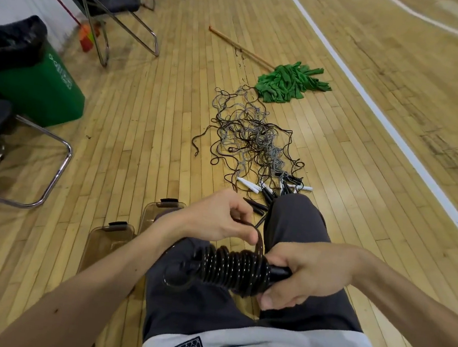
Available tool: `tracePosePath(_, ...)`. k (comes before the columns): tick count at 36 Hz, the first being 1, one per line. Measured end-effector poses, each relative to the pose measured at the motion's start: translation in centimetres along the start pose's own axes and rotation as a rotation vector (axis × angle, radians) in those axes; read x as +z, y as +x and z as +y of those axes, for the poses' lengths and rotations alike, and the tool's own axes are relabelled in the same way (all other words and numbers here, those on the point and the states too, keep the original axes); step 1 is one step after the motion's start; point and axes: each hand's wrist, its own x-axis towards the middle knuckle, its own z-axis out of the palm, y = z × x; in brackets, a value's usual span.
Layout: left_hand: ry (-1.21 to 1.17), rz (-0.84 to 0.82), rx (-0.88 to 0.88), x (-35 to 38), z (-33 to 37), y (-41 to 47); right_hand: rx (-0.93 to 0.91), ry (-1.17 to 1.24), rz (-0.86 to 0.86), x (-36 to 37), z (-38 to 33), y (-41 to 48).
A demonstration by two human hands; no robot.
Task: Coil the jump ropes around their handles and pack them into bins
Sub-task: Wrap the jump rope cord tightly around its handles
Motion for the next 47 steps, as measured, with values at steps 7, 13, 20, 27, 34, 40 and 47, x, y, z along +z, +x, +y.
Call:
tracePosePath(7,-0.081,0.052,-0.208,2.6,-6.4,0.1,-0.231,0.224,0.148,-0.8,-0.7,0.1)
tracePosePath(13,-0.469,0.148,-0.238,2.9,-3.0,1.1,-0.251,0.354,0.374,-1.2,0.1,0.2)
tracePosePath(20,-0.452,0.068,-0.105,2.9,-2.2,-0.5,-0.218,0.370,0.520,-2.5,1.7,0.4)
tracePosePath(27,-0.286,-0.058,-0.078,3.1,-2.7,-0.7,-0.131,0.385,0.646,-3.6,2.9,0.3)
tracePosePath(34,-0.209,-0.023,-0.176,2.8,-3.7,-0.4,-0.038,0.341,0.714,-4.2,4.1,0.4)
tracePosePath(40,-0.067,-0.027,-0.232,2.5,-4.1,-0.7,0.056,0.317,0.788,-5.0,5.2,0.1)
tracePosePath(47,0.116,-0.007,-0.248,2.3,-3.4,-1.0,0.166,0.195,0.907,-5.7,6.3,0.2)
